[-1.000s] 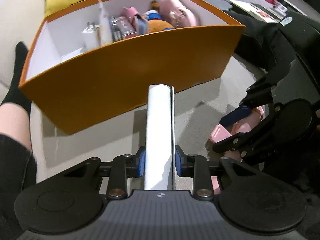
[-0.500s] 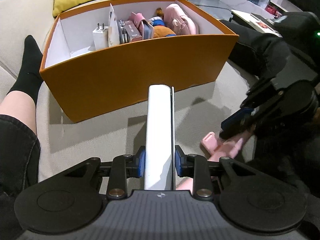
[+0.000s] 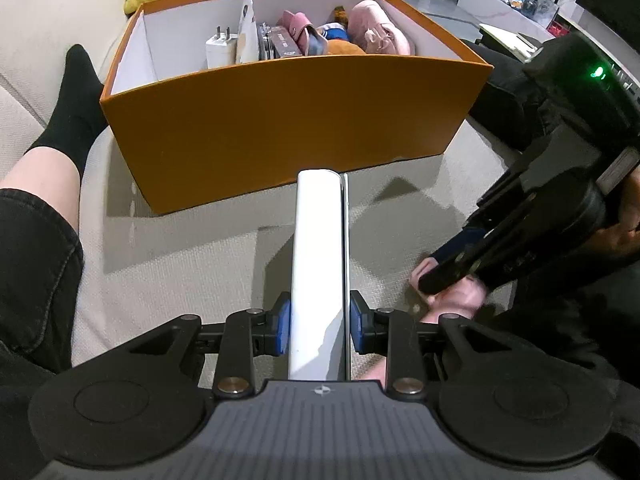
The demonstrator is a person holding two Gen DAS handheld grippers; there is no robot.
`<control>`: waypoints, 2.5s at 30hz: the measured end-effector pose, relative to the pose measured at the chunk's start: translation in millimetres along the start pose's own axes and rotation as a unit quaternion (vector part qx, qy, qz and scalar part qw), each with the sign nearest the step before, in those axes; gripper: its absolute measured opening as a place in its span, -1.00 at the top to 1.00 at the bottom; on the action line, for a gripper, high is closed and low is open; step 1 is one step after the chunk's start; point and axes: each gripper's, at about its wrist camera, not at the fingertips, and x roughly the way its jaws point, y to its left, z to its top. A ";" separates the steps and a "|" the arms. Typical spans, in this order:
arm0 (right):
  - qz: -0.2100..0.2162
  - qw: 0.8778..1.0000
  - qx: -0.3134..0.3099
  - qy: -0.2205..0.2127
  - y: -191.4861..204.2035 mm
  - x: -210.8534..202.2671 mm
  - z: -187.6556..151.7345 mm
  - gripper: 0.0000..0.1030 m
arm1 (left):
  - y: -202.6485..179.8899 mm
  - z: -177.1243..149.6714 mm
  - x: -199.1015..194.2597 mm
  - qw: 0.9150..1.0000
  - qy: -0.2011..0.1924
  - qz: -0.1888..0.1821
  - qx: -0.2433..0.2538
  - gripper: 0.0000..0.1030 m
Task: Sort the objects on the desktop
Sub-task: 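Grasp the pink selfie stick with the right gripper while the left holds the white box, then lift the white box with the left gripper while the right lifts the pink selfie stick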
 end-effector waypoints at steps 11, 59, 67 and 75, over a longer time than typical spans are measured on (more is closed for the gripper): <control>0.009 0.993 -0.115 -0.010 23.5 -35.6 6.3 0.87 | 2.1 0.4 -3.2 1.000 -0.004 0.009 -0.002 0.36; -0.079 0.985 -0.154 0.006 2.8 -28.0 28.6 0.48 | 32.7 20.9 18.4 1.000 0.013 0.005 -0.024 -0.11; -0.046 0.999 -0.022 -0.019 -34.3 -21.2 34.7 0.46 | -4.6 20.5 21.1 0.997 0.018 0.079 -0.002 -0.32; 0.008 0.993 0.120 -0.007 -71.1 2.3 24.3 0.32 | -12.5 13.9 38.0 0.993 0.044 0.109 -0.010 -0.32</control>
